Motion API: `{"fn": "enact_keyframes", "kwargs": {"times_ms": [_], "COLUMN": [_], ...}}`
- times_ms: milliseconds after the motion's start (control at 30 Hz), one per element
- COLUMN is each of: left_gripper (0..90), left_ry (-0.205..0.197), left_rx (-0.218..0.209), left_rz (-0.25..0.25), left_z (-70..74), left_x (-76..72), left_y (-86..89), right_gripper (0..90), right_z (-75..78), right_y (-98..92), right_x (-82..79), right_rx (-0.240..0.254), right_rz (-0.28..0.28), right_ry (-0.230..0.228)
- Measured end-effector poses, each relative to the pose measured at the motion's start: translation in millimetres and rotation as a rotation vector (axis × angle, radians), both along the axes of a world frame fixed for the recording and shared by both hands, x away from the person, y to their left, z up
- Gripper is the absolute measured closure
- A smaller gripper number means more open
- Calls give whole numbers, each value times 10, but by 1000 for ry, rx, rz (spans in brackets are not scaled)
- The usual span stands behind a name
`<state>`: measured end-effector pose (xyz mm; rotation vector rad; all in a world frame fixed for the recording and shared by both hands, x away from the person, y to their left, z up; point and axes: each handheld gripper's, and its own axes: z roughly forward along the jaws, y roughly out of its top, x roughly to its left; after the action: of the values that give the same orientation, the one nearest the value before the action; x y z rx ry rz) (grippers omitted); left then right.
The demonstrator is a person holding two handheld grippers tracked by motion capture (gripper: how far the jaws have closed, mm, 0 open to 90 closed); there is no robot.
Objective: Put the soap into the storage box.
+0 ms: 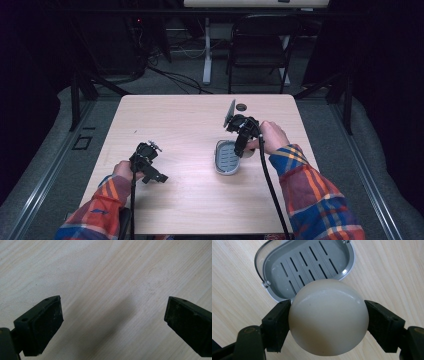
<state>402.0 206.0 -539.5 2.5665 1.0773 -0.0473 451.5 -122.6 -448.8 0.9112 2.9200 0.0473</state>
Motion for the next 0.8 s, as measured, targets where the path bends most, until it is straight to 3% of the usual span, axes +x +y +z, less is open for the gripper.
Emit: {"fn": "enact_keyframes", "kwargs": {"times_ms": [800], "left_gripper": [18], "left_ry": [1], "left_rx": [-2], "left_rz": [-2], "left_z": [-2], "left_x": [0], "left_y": [6], "right_gripper": [246], "right_z": [-179], "right_y": [388], "right_x": [80], "right_rx": [-9], "right_rz": [65], "right_ry": [24]}}
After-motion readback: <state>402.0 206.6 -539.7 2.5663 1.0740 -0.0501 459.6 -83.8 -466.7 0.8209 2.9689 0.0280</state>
